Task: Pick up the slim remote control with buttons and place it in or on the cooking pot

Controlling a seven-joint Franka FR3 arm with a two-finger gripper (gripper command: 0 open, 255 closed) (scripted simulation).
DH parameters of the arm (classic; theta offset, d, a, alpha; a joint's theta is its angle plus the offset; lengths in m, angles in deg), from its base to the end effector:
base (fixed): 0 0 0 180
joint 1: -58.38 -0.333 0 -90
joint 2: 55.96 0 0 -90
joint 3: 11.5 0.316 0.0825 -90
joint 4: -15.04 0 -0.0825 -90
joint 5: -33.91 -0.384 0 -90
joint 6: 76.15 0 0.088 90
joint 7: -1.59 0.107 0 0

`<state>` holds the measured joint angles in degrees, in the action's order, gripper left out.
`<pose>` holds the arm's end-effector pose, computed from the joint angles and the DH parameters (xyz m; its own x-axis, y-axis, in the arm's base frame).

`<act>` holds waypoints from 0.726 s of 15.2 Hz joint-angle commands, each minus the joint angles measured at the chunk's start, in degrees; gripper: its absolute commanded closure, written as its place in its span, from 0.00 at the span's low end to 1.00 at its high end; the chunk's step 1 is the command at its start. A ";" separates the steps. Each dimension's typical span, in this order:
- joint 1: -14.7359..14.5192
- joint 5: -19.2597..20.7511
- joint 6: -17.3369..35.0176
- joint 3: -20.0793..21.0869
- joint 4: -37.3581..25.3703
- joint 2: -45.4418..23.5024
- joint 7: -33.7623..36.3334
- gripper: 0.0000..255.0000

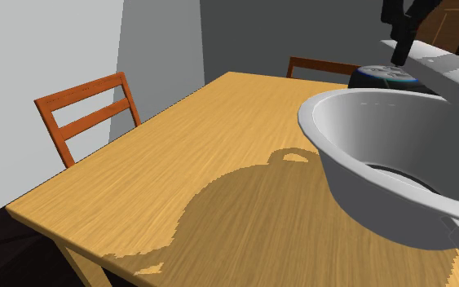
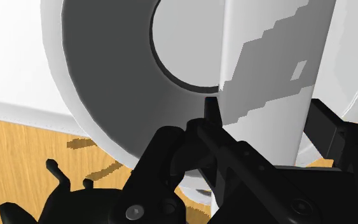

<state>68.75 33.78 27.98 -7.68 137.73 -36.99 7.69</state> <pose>0.4542 -0.0491 0.5410 0.9748 -0.2229 0.0085 -0.2230 -0.9746 0.0187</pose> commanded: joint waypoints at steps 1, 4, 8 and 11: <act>1.23 0.63 -0.26 -2.17 1.19 1.50 -3.21 1.00; 1.21 0.64 2.06 -2.17 3.39 1.38 -3.17 1.00; 1.20 0.66 5.18 -2.16 6.17 1.04 -3.12 1.00; 1.20 0.67 7.55 -2.14 8.14 0.65 -3.07 1.00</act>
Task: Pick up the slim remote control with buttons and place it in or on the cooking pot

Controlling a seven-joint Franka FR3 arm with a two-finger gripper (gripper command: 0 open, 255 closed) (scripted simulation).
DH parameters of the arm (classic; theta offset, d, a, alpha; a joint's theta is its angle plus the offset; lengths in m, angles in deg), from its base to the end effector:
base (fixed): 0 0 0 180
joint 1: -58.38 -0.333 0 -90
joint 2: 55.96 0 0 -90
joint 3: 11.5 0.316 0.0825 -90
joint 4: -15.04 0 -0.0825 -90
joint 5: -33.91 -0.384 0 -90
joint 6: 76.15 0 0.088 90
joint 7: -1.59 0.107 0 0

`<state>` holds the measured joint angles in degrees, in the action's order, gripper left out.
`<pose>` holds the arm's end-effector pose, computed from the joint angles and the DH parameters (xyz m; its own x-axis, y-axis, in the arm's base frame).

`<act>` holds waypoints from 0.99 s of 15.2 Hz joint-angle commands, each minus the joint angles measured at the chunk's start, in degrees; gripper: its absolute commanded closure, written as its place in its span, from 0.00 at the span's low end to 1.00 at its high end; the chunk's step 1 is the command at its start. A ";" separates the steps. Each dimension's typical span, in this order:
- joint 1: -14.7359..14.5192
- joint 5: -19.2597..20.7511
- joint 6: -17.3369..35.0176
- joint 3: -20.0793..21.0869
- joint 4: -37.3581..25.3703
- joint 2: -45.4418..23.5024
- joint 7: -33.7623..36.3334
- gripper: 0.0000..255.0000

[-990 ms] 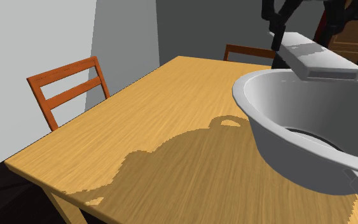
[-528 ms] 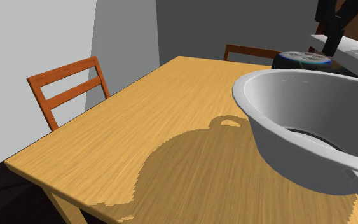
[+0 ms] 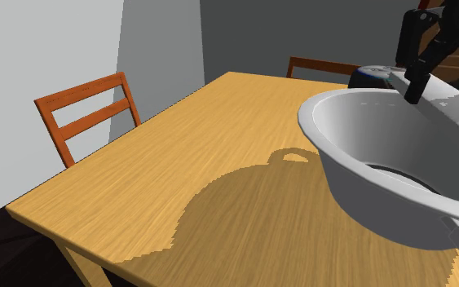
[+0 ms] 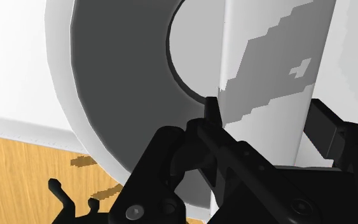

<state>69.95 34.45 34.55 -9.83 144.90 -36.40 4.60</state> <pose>0.4428 -0.0771 0.4961 0.9751 -0.2217 0.0078 -0.2218 -0.9749 0.0182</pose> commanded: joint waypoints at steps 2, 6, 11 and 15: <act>-0.01 0.01 2.56 0.02 2.22 -0.28 0.05 1.00; 0.00 0.03 4.41 0.03 3.63 -0.73 0.09 1.00; 0.00 0.03 4.41 0.03 3.63 -0.73 0.09 1.00; 0.00 0.03 4.41 0.03 3.62 -0.73 0.09 0.00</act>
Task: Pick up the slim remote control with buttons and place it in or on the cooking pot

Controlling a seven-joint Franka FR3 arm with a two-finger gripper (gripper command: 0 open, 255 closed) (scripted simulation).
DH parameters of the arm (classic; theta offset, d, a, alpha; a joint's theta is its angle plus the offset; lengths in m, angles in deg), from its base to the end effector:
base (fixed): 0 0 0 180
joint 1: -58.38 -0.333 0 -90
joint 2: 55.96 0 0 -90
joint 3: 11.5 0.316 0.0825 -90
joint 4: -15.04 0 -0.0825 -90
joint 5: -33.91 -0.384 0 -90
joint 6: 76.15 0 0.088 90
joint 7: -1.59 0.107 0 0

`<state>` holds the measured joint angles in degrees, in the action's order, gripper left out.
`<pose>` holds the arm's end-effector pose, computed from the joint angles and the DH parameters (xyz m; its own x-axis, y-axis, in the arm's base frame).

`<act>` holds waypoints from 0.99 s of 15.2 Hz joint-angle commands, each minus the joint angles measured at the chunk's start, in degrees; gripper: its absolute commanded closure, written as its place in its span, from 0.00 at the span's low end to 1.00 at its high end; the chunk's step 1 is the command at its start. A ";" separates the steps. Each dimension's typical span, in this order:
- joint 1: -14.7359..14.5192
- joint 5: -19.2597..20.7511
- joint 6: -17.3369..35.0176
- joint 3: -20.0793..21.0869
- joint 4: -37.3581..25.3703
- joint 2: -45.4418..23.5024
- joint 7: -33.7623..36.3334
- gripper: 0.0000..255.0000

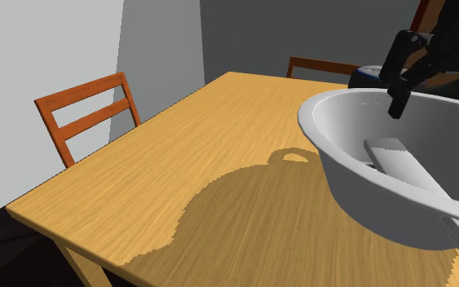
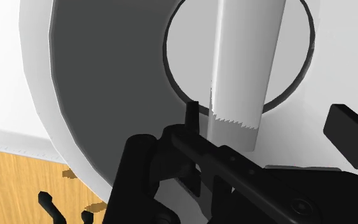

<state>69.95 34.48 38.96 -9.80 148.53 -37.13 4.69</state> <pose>0.4417 -0.0769 0.4671 0.9751 -0.2218 0.0087 -0.2219 -0.9749 0.0182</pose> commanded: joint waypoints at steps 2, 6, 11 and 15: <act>0.00 0.00 0.00 0.00 0.00 0.00 0.00 0.00; -0.04 -0.07 -5.95 0.01 -4.70 1.25 -0.04 0.00; -0.04 -0.08 -7.49 0.02 -6.03 1.46 -0.05 0.00; -0.04 -0.08 -7.49 0.02 -6.03 1.46 -0.05 0.00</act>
